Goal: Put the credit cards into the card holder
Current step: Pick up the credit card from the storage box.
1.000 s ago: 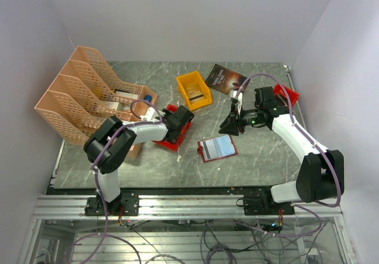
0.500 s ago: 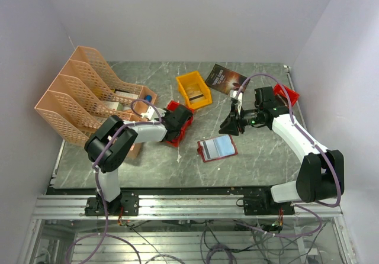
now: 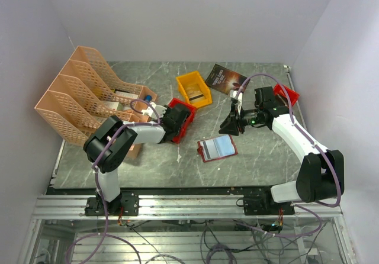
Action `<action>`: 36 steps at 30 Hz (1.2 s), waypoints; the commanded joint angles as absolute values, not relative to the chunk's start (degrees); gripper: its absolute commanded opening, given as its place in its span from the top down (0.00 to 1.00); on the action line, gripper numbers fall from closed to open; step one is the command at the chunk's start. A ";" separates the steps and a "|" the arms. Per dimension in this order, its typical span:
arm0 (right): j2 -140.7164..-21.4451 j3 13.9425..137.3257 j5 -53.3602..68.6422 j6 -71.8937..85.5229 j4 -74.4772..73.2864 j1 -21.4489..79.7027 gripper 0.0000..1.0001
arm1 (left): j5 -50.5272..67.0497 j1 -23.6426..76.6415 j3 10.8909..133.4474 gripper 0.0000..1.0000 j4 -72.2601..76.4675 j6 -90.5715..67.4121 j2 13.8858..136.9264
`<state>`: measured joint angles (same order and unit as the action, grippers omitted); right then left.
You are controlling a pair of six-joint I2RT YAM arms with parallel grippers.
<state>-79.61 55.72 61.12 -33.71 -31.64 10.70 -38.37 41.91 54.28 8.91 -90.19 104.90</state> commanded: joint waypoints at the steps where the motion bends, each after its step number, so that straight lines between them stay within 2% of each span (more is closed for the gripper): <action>1: -80.14 57.13 62.05 -34.54 -32.68 10.38 0.68 | -39.24 41.23 53.78 0.58 15.41 -87.06 103.12; 6: -80.24 57.13 62.05 -34.54 -32.73 10.43 0.68 | -38.27 40.78 52.69 0.58 21.79 -84.43 104.28; 15: -80.56 57.13 62.05 -34.63 -32.83 10.43 0.68 | -36.12 39.62 54.53 0.58 22.61 -84.03 107.89; 25: -80.88 57.13 62.05 -34.80 -33.04 10.43 0.67 | -34.97 38.93 55.53 0.57 18.13 -86.72 109.36; 36: -80.77 57.13 62.05 -35.06 -33.27 10.46 0.68 | -34.76 38.32 60.04 0.61 16.50 -86.68 113.77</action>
